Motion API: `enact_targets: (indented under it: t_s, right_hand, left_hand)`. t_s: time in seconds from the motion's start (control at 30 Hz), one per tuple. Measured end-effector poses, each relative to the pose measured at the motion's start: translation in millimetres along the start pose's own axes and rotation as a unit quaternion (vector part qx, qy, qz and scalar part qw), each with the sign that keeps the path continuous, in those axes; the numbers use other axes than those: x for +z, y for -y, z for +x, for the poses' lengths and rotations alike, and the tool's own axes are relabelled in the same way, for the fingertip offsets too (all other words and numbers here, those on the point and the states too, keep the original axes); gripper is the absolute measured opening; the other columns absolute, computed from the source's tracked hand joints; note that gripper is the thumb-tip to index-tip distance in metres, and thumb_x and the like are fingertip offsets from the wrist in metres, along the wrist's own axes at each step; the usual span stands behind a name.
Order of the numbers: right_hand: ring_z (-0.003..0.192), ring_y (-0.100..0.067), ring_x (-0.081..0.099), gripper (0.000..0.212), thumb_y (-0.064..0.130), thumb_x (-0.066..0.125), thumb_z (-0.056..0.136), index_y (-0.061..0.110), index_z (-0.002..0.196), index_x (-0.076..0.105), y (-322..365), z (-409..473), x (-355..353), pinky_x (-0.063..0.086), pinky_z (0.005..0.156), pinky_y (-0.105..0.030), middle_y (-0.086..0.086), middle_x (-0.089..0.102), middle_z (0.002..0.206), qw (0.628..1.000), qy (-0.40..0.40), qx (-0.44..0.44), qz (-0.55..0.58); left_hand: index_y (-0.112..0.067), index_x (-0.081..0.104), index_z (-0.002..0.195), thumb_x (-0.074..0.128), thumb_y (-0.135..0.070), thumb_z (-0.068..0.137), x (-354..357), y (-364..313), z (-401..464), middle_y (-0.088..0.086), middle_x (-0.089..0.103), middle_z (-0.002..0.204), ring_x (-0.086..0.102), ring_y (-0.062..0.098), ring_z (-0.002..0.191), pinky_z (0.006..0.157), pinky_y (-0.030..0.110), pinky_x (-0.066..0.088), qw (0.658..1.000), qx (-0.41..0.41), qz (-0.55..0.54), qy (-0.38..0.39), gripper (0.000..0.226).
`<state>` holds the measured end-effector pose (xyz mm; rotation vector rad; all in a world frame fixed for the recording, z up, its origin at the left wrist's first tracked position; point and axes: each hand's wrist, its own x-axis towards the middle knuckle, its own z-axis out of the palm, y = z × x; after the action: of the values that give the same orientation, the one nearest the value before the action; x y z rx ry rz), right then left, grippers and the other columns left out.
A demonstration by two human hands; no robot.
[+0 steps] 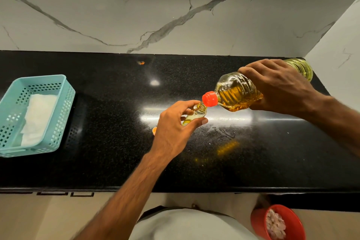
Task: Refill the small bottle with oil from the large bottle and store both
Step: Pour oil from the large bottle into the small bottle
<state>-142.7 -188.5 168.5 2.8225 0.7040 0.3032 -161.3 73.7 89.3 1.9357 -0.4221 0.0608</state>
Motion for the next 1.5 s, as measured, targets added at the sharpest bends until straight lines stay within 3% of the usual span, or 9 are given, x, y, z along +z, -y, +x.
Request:
enact_targets:
  t_s: [0.6, 1.13, 1.5]
  right_hand:
    - [0.105, -0.049, 0.061, 0.095, 0.036, 0.094, 0.052, -0.002, 0.129, 0.054, -2.0, 3.1, -4.5, 0.051, 0.085, -0.058, -0.028, 0.062, 0.119, 1.0, 0.006, -0.006, -0.005]
    - [0.103, -0.049, 0.062, 0.094, 0.037, 0.093, 0.053, -0.002, 0.129, 0.055, -3.2, 5.0, -6.3, 0.05, 0.085, -0.058, -0.028, 0.063, 0.118, 1.0, 0.006, -0.011, -0.021]
    - [0.106, -0.047, 0.061, 0.092, 0.04, 0.09, 0.058, 0.001, 0.132, 0.053, -5.4, 6.5, -8.8, 0.049, 0.088, -0.056, -0.026, 0.062, 0.121, 0.999, 0.002, -0.016, -0.034]
  left_hand:
    - [-0.018, 0.065, 0.117, 0.079, -0.028, 0.077, 0.5, -1.6, 1.2, -0.006, 0.07, 0.107, 0.065, 0.006, 0.098, 0.086, 0.029, 0.056, 1.0, -0.004, -0.004, -0.003, 0.044]
    - [-0.021, 0.064, 0.117, 0.078, -0.029, 0.077, 1.8, -1.4, 1.2, -0.008, 0.068, 0.107, 0.064, 0.005, 0.1, 0.088, 0.025, 0.055, 1.0, -0.009, -0.006, -0.001, 0.043]
    - [-0.022, 0.063, 0.117, 0.078, -0.027, 0.078, 2.6, -2.3, 1.6, -0.005, 0.069, 0.108, 0.065, 0.007, 0.1, 0.088, 0.03, 0.056, 1.0, -0.014, -0.018, -0.001, 0.043]
